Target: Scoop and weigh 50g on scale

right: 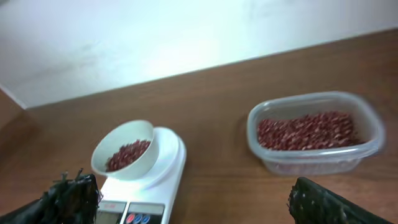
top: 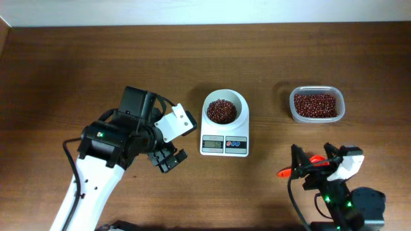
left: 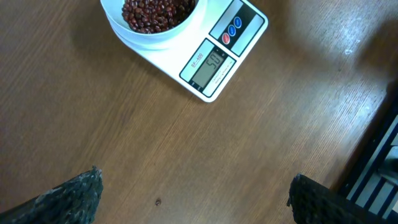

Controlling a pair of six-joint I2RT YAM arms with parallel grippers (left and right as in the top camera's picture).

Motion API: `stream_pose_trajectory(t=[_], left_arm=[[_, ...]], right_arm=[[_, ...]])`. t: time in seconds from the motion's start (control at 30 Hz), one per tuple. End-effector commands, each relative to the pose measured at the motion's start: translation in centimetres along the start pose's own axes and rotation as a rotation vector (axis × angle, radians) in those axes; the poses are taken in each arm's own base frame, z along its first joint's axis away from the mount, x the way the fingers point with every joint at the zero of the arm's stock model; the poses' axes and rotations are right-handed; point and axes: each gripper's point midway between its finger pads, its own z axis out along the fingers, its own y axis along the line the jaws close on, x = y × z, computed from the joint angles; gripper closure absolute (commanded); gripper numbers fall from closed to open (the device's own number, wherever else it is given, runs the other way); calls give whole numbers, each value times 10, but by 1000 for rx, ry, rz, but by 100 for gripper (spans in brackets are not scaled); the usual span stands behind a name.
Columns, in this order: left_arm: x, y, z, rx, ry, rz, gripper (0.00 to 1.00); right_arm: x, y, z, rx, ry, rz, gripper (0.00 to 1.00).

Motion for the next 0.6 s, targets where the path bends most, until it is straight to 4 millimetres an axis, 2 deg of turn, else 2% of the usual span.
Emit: stream_pose_trajectory(t=[0.0,0.1,0.23,0.33,0.43,0.57], left_arm=[[-3,1,-3,-7,-13,17,1],[-3,1,-3,-7,-13,17,1],[-3,1,-3,-7,-13,17,1],[-3,1,-3,-7,-13,17,1],[-3,1,-3,-7,-13,17,1],[-3,1,-3,-7,-13,17,1]], right_arm=[[3,-11,-1,57,-31,-17,1],[11,-15,0,60,-46,-19,1],[8,-21,1,94,-65,-23,1],[4,-23,10,77,-128,-34,1],[13,-29,21,78,-160,-44,1],[8,-31,24,86,-205,-150,1]])
